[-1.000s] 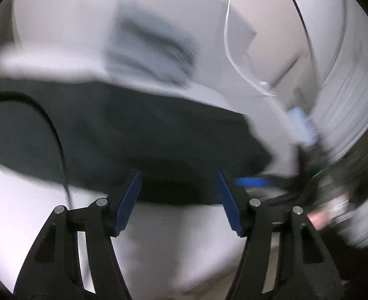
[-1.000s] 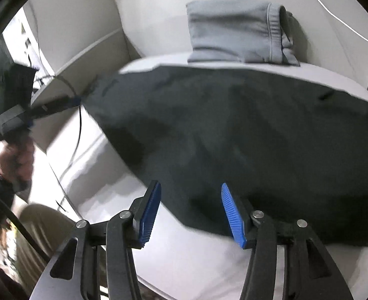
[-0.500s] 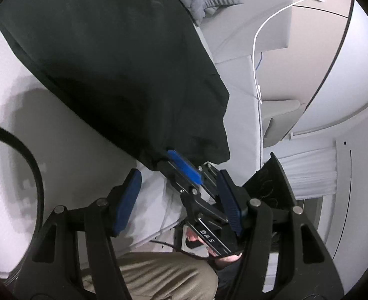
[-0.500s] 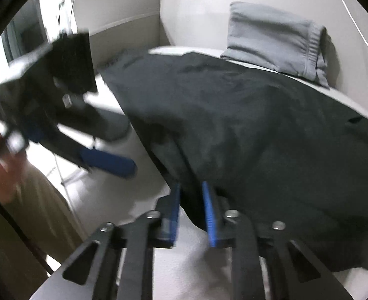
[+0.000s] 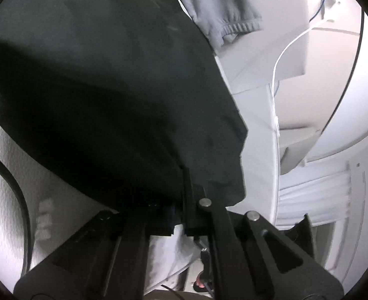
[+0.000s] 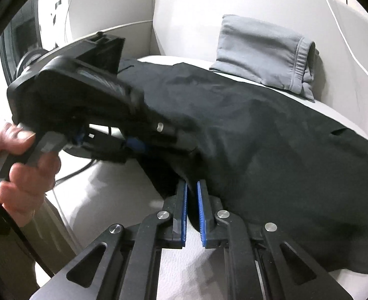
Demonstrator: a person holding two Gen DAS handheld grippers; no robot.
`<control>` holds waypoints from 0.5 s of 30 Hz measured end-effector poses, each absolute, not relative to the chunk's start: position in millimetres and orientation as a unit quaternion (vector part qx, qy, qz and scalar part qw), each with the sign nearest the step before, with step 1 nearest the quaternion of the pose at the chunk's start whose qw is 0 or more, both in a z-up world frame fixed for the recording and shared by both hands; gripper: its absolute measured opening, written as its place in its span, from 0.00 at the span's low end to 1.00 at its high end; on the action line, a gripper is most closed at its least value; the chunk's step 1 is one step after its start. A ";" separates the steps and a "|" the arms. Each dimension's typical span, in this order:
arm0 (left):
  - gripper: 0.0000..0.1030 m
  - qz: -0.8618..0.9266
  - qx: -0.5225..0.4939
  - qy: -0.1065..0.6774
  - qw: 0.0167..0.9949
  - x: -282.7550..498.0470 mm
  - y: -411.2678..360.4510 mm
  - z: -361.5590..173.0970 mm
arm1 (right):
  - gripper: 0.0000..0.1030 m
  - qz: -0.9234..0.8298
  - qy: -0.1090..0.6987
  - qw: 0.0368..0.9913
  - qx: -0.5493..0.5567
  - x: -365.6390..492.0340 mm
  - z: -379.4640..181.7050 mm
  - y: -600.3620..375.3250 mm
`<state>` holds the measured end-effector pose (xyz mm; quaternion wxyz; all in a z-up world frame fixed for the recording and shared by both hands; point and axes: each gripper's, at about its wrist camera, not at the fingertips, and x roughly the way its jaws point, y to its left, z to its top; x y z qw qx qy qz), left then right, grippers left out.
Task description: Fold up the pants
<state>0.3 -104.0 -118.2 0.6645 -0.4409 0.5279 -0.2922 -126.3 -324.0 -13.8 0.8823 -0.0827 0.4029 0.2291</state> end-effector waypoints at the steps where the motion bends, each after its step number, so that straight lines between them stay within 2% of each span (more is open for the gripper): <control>1: 0.01 -0.297 -0.451 0.522 0.660 -0.8 -100.9 -118.9 | 0.12 0.223 0.401 0.884 -0.092 -129.7 -13.4 -322.7; 3: 0.01 -0.310 -0.471 0.508 0.651 -2.4 -93.9 -118.2 | 0.26 0.210 0.386 0.891 -0.115 -137.1 -11.0 -319.8; 5: 0.01 -0.320 -0.481 0.500 0.646 -1.5 -93.3 -114.1 | 0.49 0.191 0.361 0.900 -0.153 -142.6 -10.5 -314.0; 11: 0.01 -0.333 -0.491 0.493 0.636 -3.9 -89.8 -110.2 | 0.50 0.177 0.319 0.906 -0.213 -136.9 -9.3 -284.3; 15: 0.01 -0.334 -0.492 0.496 0.633 -3.7 -91.1 -110.8 | 0.50 0.117 0.340 0.893 -0.269 -119.9 -27.5 -273.6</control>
